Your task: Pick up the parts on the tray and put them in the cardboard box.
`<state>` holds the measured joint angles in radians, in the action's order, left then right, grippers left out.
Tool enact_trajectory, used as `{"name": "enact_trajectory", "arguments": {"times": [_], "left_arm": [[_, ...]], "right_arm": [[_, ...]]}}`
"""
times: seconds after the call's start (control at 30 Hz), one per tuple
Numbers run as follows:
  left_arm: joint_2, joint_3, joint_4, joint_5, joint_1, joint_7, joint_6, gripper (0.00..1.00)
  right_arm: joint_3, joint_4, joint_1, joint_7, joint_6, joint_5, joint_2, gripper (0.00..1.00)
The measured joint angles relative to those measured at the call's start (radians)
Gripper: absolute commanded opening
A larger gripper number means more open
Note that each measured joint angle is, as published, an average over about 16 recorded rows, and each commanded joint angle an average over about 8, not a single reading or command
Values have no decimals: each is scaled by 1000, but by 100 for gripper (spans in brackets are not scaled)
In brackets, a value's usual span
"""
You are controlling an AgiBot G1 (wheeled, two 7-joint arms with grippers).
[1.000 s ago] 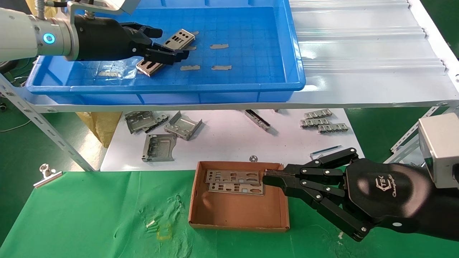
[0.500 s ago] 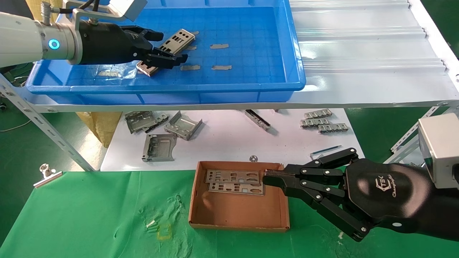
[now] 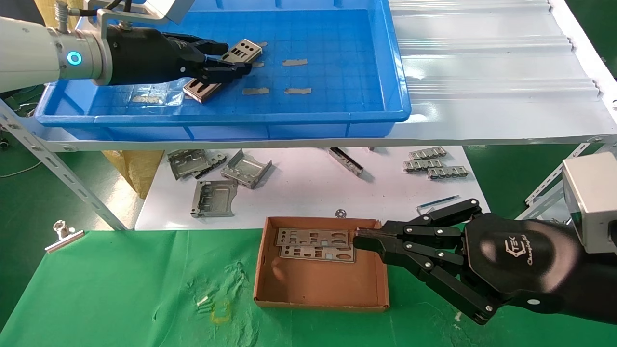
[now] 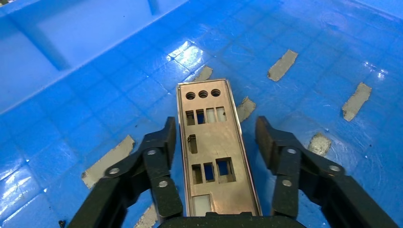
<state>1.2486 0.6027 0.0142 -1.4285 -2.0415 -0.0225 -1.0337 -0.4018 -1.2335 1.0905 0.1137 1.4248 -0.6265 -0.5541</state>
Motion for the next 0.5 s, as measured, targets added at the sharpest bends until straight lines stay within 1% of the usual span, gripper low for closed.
{"name": "enact_trajectory", "arguments": {"times": [0.07,0.1,0.13,0.3,0.33,0.37,0.4,0.5], "left_arm": [[1,-1,-2,1,0,1,3,85],[1,-1,-3,2,1,1,5,88],[2,-2,-4,2,1,2,6,81],[4,-3,-7,4,2,3,14,19],[5,-3,-7,5,2,4,15,8],[5,-4,-8,5,1,4,16,2],[5,-4,-8,5,1,4,16,0],[6,-5,-8,7,0,5,15,0]], "right_arm": [[0,0,0,0,0,0,0,0],[0,0,0,0,0,0,0,0],[0,0,0,0,0,0,0,0],[0,0,0,0,0,0,0,0],[0,0,0,0,0,0,0,0],[0,0,0,0,0,0,0,0],[0,0,0,0,0,0,0,0],[0,0,0,0,0,0,0,0]]}}
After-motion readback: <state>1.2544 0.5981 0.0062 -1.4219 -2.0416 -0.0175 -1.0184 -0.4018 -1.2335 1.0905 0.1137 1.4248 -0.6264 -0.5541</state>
